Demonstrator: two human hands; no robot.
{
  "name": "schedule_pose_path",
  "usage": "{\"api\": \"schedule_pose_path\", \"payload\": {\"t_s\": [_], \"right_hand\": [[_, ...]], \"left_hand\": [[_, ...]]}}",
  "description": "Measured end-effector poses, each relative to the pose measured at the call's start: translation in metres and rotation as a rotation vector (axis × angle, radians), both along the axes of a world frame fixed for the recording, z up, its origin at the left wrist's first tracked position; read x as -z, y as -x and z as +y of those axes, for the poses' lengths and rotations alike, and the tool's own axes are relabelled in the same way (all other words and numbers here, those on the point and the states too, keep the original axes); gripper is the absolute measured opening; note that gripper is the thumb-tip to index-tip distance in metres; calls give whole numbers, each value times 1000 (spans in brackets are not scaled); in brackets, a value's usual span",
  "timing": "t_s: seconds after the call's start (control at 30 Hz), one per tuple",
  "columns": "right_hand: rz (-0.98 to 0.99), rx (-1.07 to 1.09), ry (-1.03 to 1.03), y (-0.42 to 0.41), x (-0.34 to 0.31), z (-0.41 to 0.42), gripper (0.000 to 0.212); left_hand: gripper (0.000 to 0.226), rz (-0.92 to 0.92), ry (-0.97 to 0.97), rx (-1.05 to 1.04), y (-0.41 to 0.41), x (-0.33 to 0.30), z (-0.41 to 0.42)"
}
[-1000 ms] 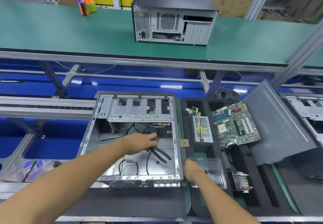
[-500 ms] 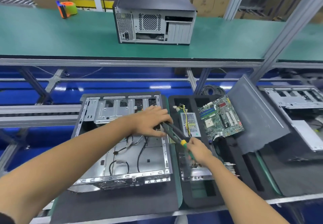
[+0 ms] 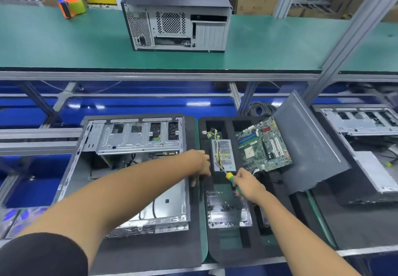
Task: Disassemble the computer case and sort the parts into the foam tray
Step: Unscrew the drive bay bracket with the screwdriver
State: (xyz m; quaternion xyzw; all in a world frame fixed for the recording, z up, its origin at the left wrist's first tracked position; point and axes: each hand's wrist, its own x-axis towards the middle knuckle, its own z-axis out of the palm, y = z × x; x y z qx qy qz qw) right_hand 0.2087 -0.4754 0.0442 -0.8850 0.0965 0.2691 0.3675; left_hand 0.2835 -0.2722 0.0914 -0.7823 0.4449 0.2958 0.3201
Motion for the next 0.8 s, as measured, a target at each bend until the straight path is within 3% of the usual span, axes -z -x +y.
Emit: {"api": "schedule_pose_path", "payload": {"t_s": [0.13, 0.23, 0.3, 0.47, 0.57, 0.7, 0.8], "right_hand": [[-25, -20, -12, -10, 5, -4, 22], [-75, -6, -80, -23, 1, -1, 22], [-114, -23, -105, -33, -8, 8, 22], [-239, 91, -299, -59, -37, 59, 19], [-338, 143, -398, -59, -54, 90, 19], [-403, 134, -372, -39, -68, 149, 31], [-404, 90, -261, -10, -66, 200, 23]], "left_hand": [[56, 36, -31, -120, 0, 9, -6], [66, 28, 85, -98, -4, -6, 0], [58, -45, 198, -105, -6, -21, 14], [27, -185, 644, -435, 1, -60, 69], [27, -291, 881, -578, 21, -64, 120], [24, -260, 1003, -846, 59, -57, 206], [28, -219, 1116, -1044, 92, -50, 266]]}}
